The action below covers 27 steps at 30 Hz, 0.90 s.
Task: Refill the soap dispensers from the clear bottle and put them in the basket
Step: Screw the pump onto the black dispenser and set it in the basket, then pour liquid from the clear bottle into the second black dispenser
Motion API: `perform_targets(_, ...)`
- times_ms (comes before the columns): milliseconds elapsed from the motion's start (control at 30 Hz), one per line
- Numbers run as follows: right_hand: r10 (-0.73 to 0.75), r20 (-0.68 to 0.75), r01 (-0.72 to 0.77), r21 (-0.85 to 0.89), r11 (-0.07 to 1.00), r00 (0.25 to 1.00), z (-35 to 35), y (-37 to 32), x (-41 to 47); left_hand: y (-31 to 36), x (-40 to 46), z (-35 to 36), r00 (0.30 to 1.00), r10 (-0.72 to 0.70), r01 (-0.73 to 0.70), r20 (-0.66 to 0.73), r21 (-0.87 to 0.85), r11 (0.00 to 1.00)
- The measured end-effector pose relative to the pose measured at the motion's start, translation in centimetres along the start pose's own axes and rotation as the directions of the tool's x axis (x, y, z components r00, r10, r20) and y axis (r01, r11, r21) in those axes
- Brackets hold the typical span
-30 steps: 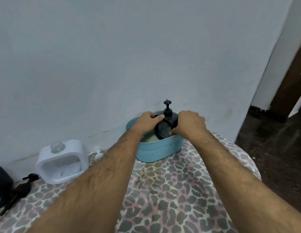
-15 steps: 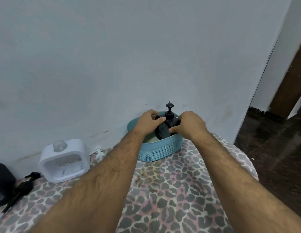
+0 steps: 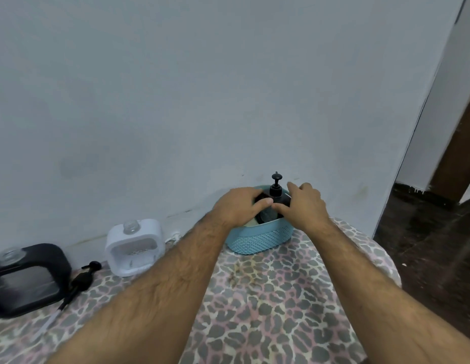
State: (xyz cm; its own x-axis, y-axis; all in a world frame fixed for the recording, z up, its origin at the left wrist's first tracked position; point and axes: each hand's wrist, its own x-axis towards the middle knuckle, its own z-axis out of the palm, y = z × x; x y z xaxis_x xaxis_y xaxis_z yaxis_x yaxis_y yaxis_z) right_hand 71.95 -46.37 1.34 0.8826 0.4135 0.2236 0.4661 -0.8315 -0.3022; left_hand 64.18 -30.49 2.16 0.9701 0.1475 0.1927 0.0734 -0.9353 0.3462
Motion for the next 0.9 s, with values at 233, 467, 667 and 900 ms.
perform_targets(233,-0.182,-0.014,0.183,0.034,0.983,0.983,-0.1,-1.6,-4.4,-1.9,-8.8,-2.5,0.997,-0.073,0.065,0.022,0.249,0.966)
perform_targets(467,-0.31,0.152,0.307,0.046,0.951,0.938,1.6,-6.4,-12.0,-4.1,-20.0,-3.3,0.984,-0.174,0.152,0.047,0.294,0.944)
perform_targets(667,-0.43,0.23,0.428,0.059,0.902,0.873,3.7,-11.1,-18.1,-6.0,-29.4,-4.0,0.964,-0.264,0.235,0.034,0.36,0.903)
perform_targets(900,-0.549,0.27,0.54,0.113,0.834,0.791,4.7,-17.5,-24.7,-8.3,-39.5,-5.5,0.92,-0.391,0.369,-0.004,0.336,0.866)
